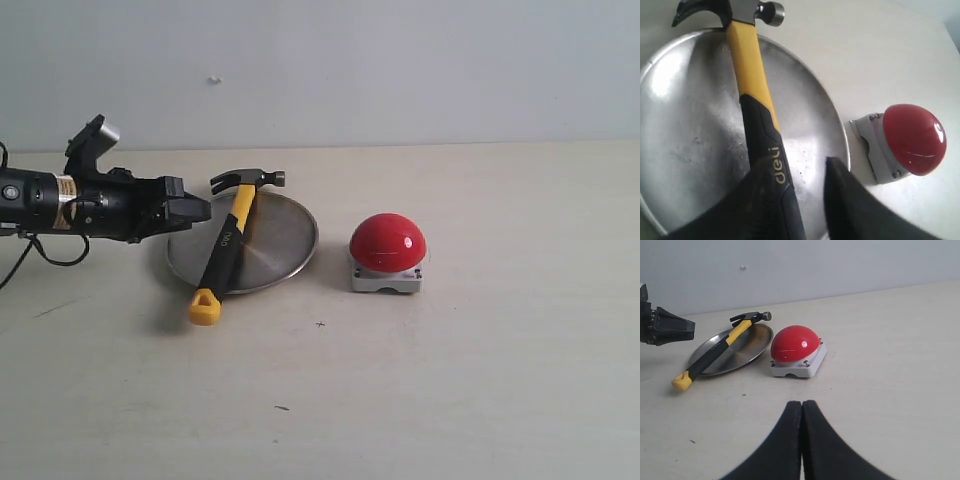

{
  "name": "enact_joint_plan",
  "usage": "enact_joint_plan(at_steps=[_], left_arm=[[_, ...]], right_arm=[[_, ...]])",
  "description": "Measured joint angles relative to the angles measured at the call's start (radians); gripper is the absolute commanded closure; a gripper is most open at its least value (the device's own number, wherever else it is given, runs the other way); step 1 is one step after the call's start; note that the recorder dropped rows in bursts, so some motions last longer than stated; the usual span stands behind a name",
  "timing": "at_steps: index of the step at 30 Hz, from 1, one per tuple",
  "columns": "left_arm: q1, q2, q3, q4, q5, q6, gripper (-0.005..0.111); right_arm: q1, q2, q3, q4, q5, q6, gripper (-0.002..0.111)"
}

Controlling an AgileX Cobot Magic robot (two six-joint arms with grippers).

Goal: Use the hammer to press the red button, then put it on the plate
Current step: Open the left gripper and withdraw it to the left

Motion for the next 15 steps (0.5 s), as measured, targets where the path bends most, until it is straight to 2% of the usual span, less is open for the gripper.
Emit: enact_joint_plan(at_steps=[1,6,10,12,15], left_arm=[[0.0,-0.006,0.002,0.0,0.0,0.0,0.106],[0.0,-0.067,0.047,0.01,0.048,0.0,0.107],[0.0,-0.162,0.126,-0.001,0.179,0.043,0.107],[0.0,-0.226,0.18,-0.057,0.257,0.103,0.107],[0.0,-0.354,0.284,-0.249,0.3,0.287,0.107]], right_arm=[[0.0,0.0,0.0,0.0,0.0,0.0,0.108],[0.0,0.0,0.0,0.0,0.0,0.0,0.108],[0.0,0.0,0.0,0.0,0.0,0.0,0.108],[0.0,0.0,0.0,0.0,0.0,0.0,0.108],[0.0,0.0,0.0,0.0,0.0,0.0,0.108]])
